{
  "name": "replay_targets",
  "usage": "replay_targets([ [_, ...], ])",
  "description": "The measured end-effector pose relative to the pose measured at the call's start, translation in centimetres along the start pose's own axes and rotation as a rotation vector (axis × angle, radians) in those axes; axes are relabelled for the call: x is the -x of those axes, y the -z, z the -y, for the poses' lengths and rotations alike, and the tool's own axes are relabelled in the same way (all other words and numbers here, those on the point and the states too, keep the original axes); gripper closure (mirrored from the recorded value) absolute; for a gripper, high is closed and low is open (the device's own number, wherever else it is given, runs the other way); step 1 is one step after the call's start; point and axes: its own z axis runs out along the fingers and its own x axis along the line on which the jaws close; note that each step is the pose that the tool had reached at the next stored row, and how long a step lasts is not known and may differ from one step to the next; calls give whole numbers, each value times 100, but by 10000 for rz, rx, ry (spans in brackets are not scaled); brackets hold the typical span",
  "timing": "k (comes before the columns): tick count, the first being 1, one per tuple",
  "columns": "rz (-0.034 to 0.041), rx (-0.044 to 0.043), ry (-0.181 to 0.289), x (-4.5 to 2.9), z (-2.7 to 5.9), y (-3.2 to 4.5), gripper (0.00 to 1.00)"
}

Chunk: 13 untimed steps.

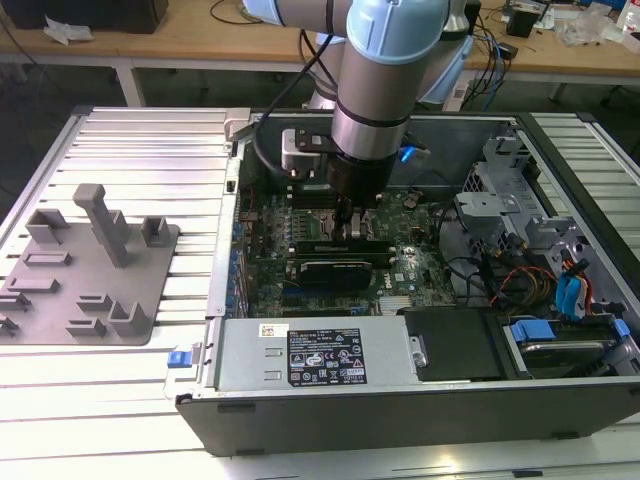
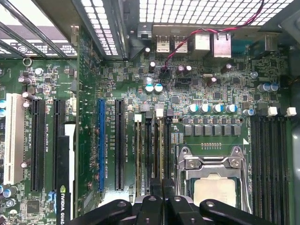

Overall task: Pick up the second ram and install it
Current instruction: 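Insert the second ram into the second slot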

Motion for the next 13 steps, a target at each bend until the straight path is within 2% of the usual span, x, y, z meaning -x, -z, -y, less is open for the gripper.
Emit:
replay_targets([
  [8,-8,-1,-1,-1,1,-21,91],
  [10,-9,-1,-1,-1,1,-21,76],
  [13,-9,-1,0,2,-1,22,76],
])
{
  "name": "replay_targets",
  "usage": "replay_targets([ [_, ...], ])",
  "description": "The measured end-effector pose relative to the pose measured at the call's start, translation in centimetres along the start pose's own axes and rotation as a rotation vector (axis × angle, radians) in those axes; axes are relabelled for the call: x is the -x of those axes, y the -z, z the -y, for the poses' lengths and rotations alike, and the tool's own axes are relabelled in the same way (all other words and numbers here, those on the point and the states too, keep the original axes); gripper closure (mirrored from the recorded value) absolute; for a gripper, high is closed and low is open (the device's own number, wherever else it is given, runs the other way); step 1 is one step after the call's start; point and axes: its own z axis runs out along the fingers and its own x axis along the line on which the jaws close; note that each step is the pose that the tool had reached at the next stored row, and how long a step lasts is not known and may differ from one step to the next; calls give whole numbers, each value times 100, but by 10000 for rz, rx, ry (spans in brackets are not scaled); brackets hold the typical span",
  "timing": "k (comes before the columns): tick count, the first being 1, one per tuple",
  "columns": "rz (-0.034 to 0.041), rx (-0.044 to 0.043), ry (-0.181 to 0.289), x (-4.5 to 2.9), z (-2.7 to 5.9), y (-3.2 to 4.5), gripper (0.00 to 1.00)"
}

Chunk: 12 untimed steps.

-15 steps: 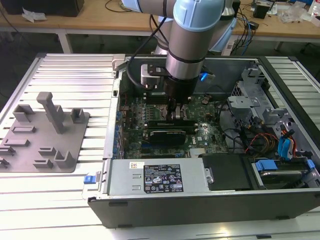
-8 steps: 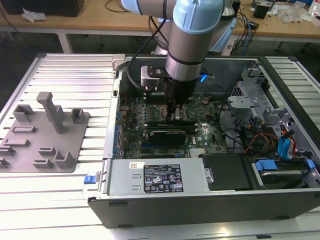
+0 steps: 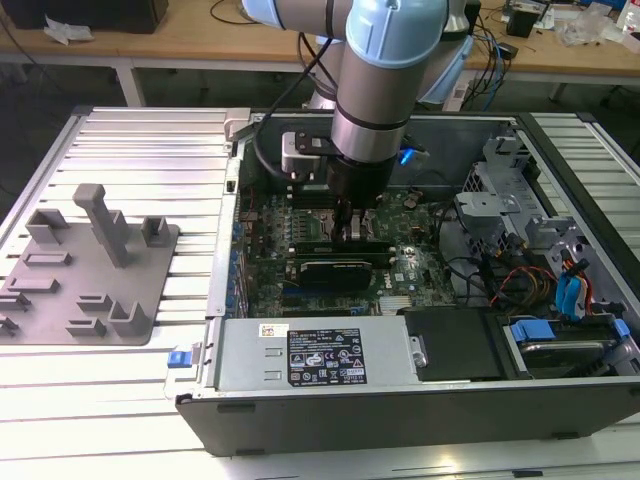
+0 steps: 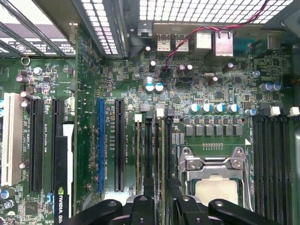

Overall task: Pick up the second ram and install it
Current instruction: 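Insert the second ram into the second slot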

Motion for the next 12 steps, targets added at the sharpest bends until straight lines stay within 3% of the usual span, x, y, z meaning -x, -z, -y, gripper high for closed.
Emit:
replay_targets([
  [5,-1,0,0,14,-16,261,76],
  [12,1,0,0,16,-19,311,78],
])
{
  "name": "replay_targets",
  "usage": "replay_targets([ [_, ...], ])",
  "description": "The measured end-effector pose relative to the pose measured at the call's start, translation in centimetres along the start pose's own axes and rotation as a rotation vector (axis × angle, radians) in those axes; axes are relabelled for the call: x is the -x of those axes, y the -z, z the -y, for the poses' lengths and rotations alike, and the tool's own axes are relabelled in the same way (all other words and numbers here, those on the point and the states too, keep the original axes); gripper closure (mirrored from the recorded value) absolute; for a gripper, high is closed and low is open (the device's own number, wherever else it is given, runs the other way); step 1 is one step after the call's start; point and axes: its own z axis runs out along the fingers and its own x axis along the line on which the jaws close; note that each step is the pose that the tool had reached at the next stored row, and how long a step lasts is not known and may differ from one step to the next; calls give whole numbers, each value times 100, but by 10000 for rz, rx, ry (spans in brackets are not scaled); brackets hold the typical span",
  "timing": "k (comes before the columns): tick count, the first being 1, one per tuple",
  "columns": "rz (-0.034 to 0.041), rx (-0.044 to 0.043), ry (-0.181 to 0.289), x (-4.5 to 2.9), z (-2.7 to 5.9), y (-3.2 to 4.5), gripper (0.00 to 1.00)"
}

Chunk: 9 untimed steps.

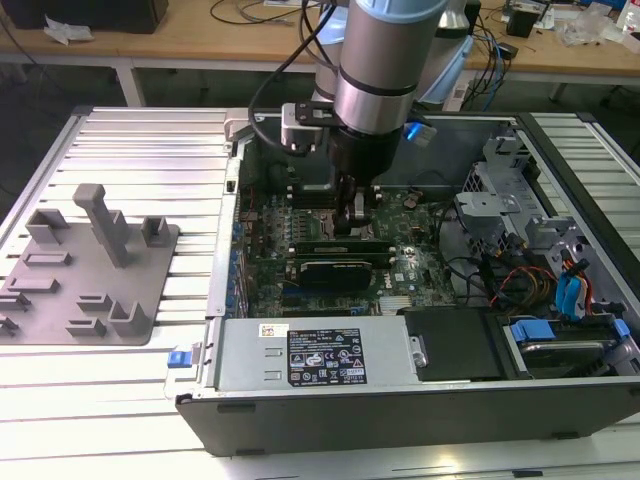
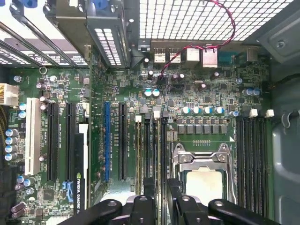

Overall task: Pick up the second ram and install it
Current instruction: 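Insert the second ram into the second slot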

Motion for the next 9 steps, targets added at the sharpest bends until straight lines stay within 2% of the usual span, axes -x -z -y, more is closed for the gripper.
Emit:
replay_targets([
  [2,0,0,0,0,-1,11,92],
  [5,0,0,2,0,8,2,92],
  [9,0,7,0,0,74,-1,92],
])
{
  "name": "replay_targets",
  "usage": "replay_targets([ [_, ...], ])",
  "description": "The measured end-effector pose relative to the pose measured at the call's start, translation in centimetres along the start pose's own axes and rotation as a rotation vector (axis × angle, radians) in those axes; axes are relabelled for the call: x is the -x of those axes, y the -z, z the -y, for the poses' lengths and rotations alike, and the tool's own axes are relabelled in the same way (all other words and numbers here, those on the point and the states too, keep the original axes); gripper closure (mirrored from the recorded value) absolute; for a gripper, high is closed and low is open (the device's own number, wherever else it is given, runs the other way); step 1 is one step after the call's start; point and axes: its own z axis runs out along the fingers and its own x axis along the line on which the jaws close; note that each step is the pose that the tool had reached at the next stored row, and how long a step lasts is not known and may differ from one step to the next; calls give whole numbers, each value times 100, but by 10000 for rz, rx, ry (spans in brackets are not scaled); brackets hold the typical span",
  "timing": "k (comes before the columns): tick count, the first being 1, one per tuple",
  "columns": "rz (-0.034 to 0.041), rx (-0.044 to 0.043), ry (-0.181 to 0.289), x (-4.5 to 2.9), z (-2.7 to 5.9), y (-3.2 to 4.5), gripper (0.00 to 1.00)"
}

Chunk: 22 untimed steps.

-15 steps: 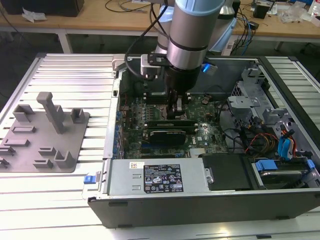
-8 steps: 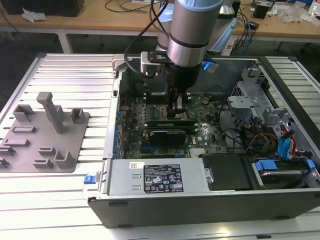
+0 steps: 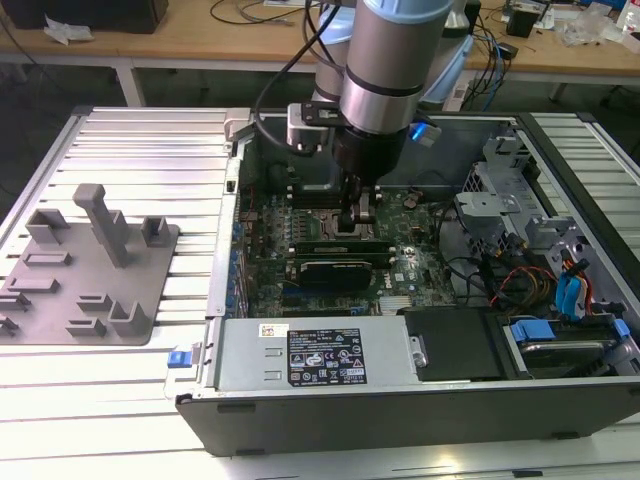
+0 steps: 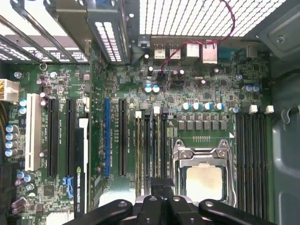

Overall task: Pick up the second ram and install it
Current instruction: 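Insert the second ram into the second slot, then press down the second ram until it locks into place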

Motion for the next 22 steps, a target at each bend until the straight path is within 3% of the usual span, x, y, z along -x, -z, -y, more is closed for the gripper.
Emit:
replay_targets([
  [16,-1,3,-1,0,23,-6,92],
  [22,-2,3,-1,1,198,-1,92],
])
